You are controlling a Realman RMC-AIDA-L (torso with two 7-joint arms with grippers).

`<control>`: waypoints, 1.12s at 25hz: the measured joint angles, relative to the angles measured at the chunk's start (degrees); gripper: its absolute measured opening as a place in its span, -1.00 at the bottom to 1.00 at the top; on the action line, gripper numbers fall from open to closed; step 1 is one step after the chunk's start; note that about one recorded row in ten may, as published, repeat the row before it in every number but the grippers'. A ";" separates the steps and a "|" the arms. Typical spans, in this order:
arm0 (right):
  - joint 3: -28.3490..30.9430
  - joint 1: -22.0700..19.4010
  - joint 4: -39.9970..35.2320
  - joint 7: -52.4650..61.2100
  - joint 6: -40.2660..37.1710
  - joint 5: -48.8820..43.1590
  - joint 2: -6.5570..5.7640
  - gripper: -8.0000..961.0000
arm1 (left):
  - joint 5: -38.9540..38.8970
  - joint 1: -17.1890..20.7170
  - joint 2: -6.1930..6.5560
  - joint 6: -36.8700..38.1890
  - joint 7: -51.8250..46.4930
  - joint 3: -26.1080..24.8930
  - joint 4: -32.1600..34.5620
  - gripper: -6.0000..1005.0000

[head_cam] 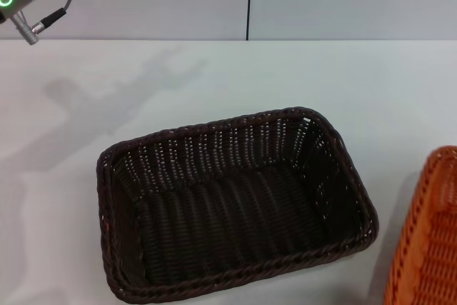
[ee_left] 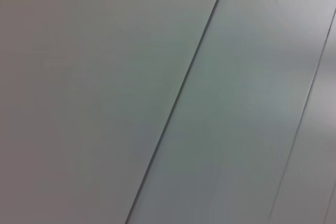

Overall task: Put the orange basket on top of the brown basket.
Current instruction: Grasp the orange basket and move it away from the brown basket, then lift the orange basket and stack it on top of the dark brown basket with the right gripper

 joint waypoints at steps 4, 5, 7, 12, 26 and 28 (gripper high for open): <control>0.47 -0.94 0.22 1.51 -1.16 -2.33 -0.36 -0.63 | -0.04 -0.08 0.02 -0.06 0.01 -0.88 0.00 0.66; 0.59 -1.27 0.21 1.69 -1.51 -2.54 -0.38 -0.64 | -0.05 -0.09 0.03 -0.08 0.01 -1.01 0.00 0.66; 1.14 -2.08 -0.24 1.93 -2.14 -2.40 -0.36 -0.67 | -0.11 -0.10 0.03 -0.08 0.01 -1.22 0.00 0.66; 6.81 -4.77 -3.58 1.09 -4.62 0.05 0.61 -0.67 | -0.23 -0.11 -0.04 -0.08 0.42 -3.50 0.00 0.66; 18.92 -13.29 -5.74 -1.98 -18.25 22.80 -1.04 -0.64 | 0.04 0.30 0.23 0.04 1.08 -6.21 0.08 0.66; 19.11 -13.96 -5.34 -1.98 -19.58 26.04 -0.88 -0.63 | 0.06 0.16 0.40 0.08 1.16 -6.31 0.29 0.66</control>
